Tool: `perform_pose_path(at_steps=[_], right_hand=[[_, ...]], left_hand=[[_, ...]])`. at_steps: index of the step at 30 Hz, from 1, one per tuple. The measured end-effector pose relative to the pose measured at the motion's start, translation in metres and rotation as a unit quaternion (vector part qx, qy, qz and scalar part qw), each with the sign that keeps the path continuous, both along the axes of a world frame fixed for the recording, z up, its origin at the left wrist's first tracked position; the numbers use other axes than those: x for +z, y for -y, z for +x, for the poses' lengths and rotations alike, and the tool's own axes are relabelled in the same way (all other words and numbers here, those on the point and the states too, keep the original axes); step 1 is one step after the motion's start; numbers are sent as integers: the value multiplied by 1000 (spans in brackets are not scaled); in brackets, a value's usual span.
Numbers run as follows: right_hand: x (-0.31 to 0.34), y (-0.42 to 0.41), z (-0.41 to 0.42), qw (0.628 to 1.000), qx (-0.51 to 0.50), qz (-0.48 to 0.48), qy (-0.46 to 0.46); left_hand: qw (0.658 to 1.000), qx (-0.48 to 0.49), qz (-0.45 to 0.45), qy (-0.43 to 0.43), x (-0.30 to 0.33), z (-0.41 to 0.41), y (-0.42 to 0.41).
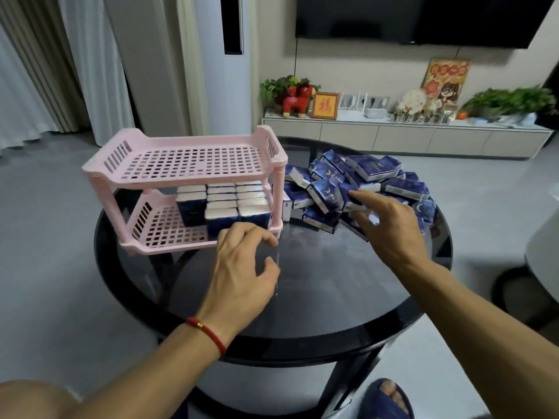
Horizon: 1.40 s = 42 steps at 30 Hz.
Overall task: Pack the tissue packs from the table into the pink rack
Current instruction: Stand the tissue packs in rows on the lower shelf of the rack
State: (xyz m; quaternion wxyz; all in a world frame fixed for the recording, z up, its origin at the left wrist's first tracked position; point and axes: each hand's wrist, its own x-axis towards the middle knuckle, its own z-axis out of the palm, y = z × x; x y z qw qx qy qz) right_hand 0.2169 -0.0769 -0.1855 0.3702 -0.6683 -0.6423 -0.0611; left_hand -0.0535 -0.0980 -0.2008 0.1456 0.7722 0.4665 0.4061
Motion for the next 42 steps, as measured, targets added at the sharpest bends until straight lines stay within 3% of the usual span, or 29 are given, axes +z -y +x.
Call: perform_pose_path(at_steps=[3, 5, 7, 9, 11, 14, 17, 22, 24, 26, 28, 30, 36, 39, 42], right_hand=[[17, 25, -23, 994, 99, 32, -18], [19, 42, -44, 983, 183, -2, 3], [12, 51, -59, 968, 243, -54, 33], [3, 52, -61, 959, 267, -89, 44], [1, 46, -54, 967, 238, -88, 28], [-1, 30, -25, 992, 70, -96, 30], [-12, 20, 3, 976, -57, -201, 63], [-19, 21, 18, 974, -16, -221, 40], [-9, 25, 17, 983, -3, -181, -10], [4, 32, 13, 979, 36, -161, -123], [18, 42, 5, 917, 108, -204, -325], [26, 49, -3, 856, 163, -271, -410], [26, 48, -27, 839, 252, -312, -368], [26, 45, -39, 873, 228, -296, -312], [23, 43, -53, 923, 194, -239, -232]], left_hand=[[981, -22, -149, 120, 9, 14, 0], [913, -65, -300, 270, 11, 24, -2], [838, -85, -389, 373, 13, 30, -2], [817, -68, -413, 396, 14, 30, -2], [824, -45, -410, 388, 12, 25, -5], [830, -22, -408, 381, 10, 18, -11], [837, -25, -401, 372, 8, 15, -11], [846, -23, -388, 365, 8, 14, -11], [853, -25, -374, 363, 8, 14, -12], [861, -33, -361, 357, 8, 15, -12], [870, -38, -349, 346, 8, 16, -12], [875, -53, -348, 333, 8, 15, -12], [856, -112, -392, 319, 15, 14, -7], [837, -149, -417, 321, 19, 12, -5], [872, -175, -384, 248, 14, 7, -3]])
